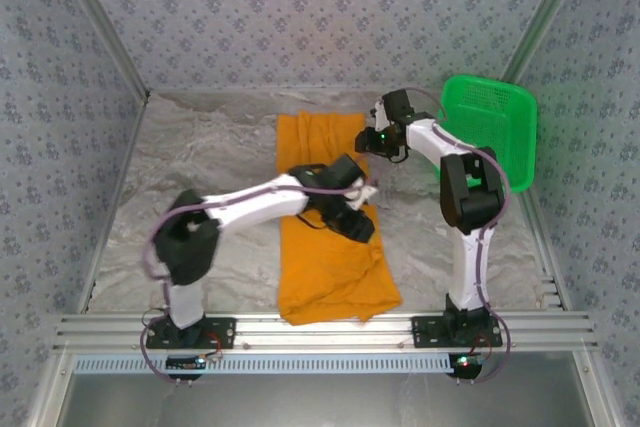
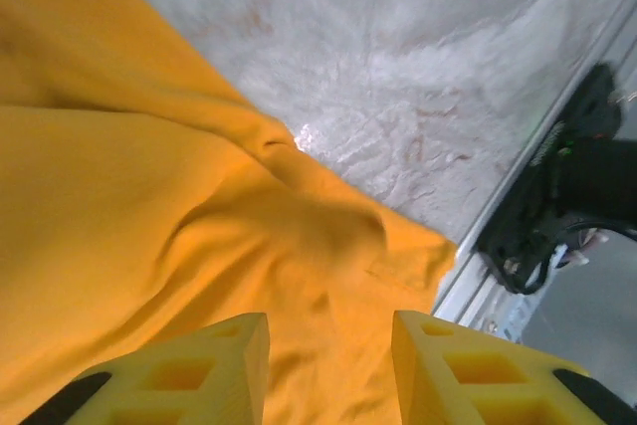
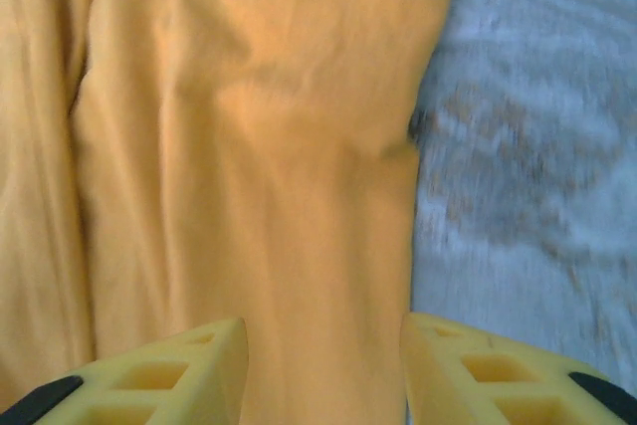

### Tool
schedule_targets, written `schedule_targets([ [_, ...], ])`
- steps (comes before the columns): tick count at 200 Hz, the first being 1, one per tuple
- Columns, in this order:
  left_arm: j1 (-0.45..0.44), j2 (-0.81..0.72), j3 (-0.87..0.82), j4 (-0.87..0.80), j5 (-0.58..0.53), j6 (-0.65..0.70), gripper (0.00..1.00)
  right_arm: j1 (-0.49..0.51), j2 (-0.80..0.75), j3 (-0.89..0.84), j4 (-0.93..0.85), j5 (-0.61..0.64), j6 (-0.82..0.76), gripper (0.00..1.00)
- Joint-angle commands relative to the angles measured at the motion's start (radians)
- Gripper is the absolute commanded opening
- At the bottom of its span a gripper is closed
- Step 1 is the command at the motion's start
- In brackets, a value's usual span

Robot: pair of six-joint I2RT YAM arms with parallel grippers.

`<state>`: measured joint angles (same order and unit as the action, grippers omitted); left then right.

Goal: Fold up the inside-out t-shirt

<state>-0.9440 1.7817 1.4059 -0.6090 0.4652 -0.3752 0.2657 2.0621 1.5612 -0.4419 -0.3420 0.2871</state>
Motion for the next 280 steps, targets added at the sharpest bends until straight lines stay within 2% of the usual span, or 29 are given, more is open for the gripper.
schedule_targets([
  [1,0.04,-0.246,-0.085,-0.022,-0.109,0.134,0.41,0.023,-0.15,-0.134,0.027,-0.027,0.009,0.46],
  [7,0.053,-0.302,-0.124,-0.012,-0.155,0.152,0.45,0.033,-0.171,-0.169,0.043,-0.03,0.023,0.46],
  [11,0.064,-0.337,-0.151,-0.006,-0.193,0.153,0.53,0.04,-0.18,-0.184,0.048,-0.028,0.027,0.46],
  [15,0.08,-0.37,-0.179,-0.001,-0.241,0.144,0.68,0.05,-0.184,-0.189,0.051,-0.021,0.029,0.46],
  [18,0.093,-0.392,-0.198,0.0,-0.28,0.128,0.92,0.057,-0.187,-0.194,0.053,-0.015,0.027,0.46],
  [19,0.097,-0.396,-0.204,-0.001,-0.294,0.122,0.96,0.06,-0.187,-0.194,0.053,-0.011,0.026,0.46],
  [23,0.121,-0.423,-0.228,-0.001,-0.341,0.093,1.0,0.071,-0.186,-0.193,0.053,0.0,0.024,0.46],
  [30,0.168,-0.453,-0.267,-0.004,-0.387,0.042,1.0,0.089,-0.181,-0.185,0.053,0.03,0.025,0.45],
  [36,0.229,-0.467,-0.295,0.005,-0.371,0.009,1.0,0.101,-0.174,-0.174,0.058,0.05,0.034,0.45],
  [57,0.433,-0.413,-0.334,0.04,-0.13,-0.07,1.0,0.141,-0.128,-0.145,0.116,0.068,0.096,0.44],
  [69,0.473,-0.369,-0.35,0.062,-0.076,-0.074,0.99,0.159,-0.08,-0.109,0.147,0.071,0.107,0.43],
  [99,0.427,-0.354,-0.432,0.145,-0.153,-0.11,1.0,0.167,0.075,0.051,0.144,0.115,0.12,0.34],
  [118,0.413,-0.329,-0.454,0.16,-0.09,-0.127,0.99,0.178,0.14,0.104,0.155,0.22,0.103,0.29],
  [130,0.375,-0.349,-0.483,0.177,-0.084,-0.081,0.99,0.177,0.182,0.15,0.141,0.248,0.114,0.27],
  [150,0.301,-0.417,-0.552,0.216,-0.109,-0.005,1.0,0.154,0.271,0.233,0.122,0.205,0.182,0.23],
  [173,0.282,-0.464,-0.581,0.206,-0.102,0.056,1.0,0.134,0.371,0.335,0.112,0.179,0.236,0.23],
  [198,0.274,-0.521,-0.608,0.233,-0.071,0.147,0.99,0.113,0.498,0.541,0.034,0.168,0.245,0.23],
  [211,0.256,-0.556,-0.625,0.26,-0.048,0.24,1.0,0.104,0.558,0.668,-0.025,0.178,0.23,0.26],
  [225,0.215,-0.584,-0.642,0.286,-0.079,0.362,1.0,0.084,0.599,0.788,-0.06,0.137,0.236,0.31],
  [237,0.17,-0.59,-0.642,0.284,-0.108,0.494,1.0,0.07,0.586,0.82,-0.07,0.092,0.253,0.35],
  [251,0.116,-0.583,-0.626,0.284,-0.163,0.607,1.0,0.054,0.507,0.775,-0.063,0.049,0.262,0.38],
  [280,0.085,-0.548,-0.592,0.27,-0.172,0.76,1.0,0.046,0.201,0.494,-0.032,0.043,0.113,0.41],
])
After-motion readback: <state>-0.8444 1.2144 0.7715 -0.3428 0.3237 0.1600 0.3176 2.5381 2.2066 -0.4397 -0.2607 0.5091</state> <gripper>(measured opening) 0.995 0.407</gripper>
